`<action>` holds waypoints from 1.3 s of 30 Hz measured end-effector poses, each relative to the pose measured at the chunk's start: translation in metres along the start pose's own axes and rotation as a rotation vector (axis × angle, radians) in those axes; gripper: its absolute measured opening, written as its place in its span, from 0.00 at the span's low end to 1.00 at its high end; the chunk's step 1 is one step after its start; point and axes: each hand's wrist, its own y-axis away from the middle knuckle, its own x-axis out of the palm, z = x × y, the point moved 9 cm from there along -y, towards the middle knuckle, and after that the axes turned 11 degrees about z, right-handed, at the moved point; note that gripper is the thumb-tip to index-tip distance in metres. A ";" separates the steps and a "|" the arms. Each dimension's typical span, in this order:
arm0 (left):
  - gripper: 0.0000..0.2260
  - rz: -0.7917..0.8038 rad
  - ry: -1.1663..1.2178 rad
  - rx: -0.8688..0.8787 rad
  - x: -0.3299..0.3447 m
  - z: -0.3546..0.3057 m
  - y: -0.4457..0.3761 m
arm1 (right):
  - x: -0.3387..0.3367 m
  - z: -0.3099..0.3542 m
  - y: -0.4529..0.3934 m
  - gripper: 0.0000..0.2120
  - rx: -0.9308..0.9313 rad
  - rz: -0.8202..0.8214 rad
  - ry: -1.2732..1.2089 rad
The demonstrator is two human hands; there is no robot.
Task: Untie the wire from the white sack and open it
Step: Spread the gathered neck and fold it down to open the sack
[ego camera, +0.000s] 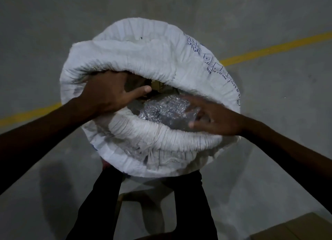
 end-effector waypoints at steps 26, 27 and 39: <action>0.40 -0.063 0.095 -0.099 -0.020 0.040 -0.021 | -0.081 0.011 -0.004 0.26 -0.020 -0.815 -0.206; 0.40 -0.068 0.052 -0.048 -0.020 0.032 -0.019 | -0.077 0.014 -0.005 0.27 -0.045 -0.809 -0.197; 0.30 0.482 -0.105 0.818 0.070 -0.064 0.044 | 0.021 0.024 -0.029 0.31 0.049 0.012 0.350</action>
